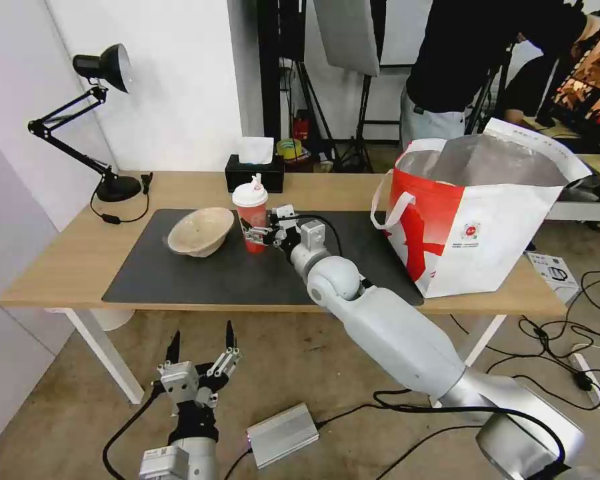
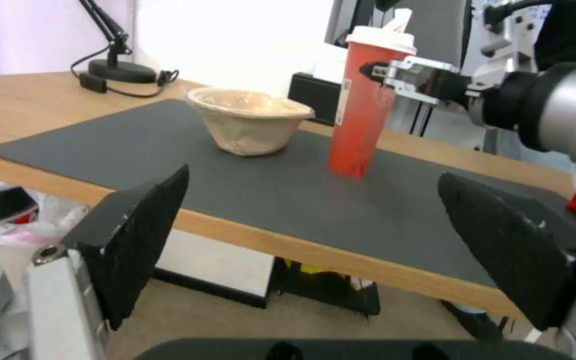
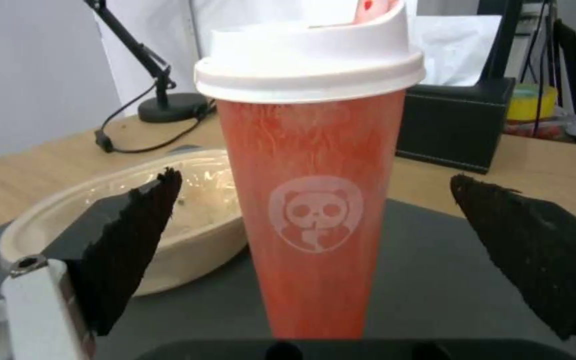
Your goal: Pick up the trash from the table and place it into the takeout bag.
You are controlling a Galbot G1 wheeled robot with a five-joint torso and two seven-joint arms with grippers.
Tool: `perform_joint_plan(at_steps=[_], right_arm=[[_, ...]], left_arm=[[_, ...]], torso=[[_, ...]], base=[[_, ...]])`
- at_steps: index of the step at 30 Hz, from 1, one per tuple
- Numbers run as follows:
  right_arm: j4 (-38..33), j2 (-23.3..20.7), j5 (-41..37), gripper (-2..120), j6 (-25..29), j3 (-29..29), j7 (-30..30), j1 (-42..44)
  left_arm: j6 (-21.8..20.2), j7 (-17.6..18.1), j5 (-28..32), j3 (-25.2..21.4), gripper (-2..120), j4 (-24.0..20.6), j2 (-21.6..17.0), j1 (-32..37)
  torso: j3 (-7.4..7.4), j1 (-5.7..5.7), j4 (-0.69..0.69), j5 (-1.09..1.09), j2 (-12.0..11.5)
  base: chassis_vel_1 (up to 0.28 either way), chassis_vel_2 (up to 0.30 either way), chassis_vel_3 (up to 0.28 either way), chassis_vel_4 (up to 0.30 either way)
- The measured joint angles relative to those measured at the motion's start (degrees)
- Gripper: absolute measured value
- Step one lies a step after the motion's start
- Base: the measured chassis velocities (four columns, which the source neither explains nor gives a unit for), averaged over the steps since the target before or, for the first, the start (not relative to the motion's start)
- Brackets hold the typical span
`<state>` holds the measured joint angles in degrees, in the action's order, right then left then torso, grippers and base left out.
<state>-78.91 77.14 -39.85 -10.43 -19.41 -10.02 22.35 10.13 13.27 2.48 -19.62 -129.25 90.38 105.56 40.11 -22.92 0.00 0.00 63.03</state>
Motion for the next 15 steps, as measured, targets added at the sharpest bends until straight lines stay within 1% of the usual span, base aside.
perform_joint_plan(at_steps=[2,15], right_arm=[[1.95,1.25,0.45,100,0.15,0.23,0.41,-0.47],[9.07,5.62,1.54,100,1.43,0.51,1.73,-2.76]], left_arm=[[0.00,0.00,0.06,-0.12,100,-0.09,-0.15,0.13],[0.00,0.01,0.20,-0.28,100,-0.30,-0.23,0.18]], torso=[[0.00,0.00,0.00,0.00,0.00],[0.00,0.00,0.00,0.00,0.00]], base=[[0.000,0.000,0.000,0.000],[0.000,0.000,0.000,0.000]])
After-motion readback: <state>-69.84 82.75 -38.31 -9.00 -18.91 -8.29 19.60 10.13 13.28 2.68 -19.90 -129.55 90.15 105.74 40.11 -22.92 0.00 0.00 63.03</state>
